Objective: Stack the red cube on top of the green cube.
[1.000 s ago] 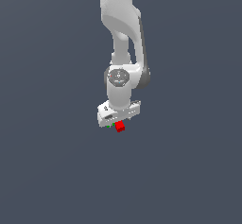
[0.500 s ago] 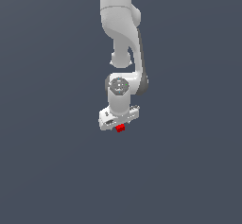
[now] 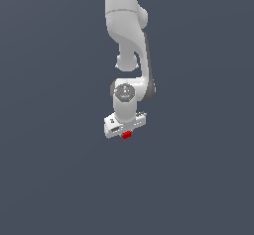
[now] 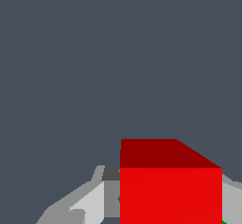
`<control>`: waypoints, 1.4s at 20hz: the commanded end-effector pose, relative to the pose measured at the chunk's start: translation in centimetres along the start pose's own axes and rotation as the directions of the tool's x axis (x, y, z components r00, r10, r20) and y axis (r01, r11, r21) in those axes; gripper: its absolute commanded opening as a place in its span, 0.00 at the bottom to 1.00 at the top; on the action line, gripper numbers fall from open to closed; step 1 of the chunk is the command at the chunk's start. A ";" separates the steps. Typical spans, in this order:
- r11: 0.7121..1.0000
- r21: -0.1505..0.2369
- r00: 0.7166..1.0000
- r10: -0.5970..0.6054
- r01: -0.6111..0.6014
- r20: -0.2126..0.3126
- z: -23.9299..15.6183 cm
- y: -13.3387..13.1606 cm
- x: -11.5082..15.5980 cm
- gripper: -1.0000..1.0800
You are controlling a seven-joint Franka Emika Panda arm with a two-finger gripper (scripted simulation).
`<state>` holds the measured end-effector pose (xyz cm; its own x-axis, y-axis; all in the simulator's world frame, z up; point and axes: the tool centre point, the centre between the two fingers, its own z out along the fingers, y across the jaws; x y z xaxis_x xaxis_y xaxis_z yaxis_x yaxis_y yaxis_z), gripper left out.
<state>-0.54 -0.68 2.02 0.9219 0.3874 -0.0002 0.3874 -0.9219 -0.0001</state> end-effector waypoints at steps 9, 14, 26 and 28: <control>1.000 0.000 1.000 0.000 0.000 0.000 -0.5 0.0 0.0 0.00; 1.000 0.000 1.000 0.000 0.000 0.000 -2.4 0.0 -0.1 0.00; 1.000 0.000 1.000 0.000 0.000 0.000 -9.4 -0.1 -0.1 0.00; 1.000 0.000 1.000 0.000 0.000 0.000 -9.8 -0.1 -0.1 0.00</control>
<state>-0.60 -0.66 11.48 0.9218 0.3877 0.0008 0.3877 -0.9218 0.0007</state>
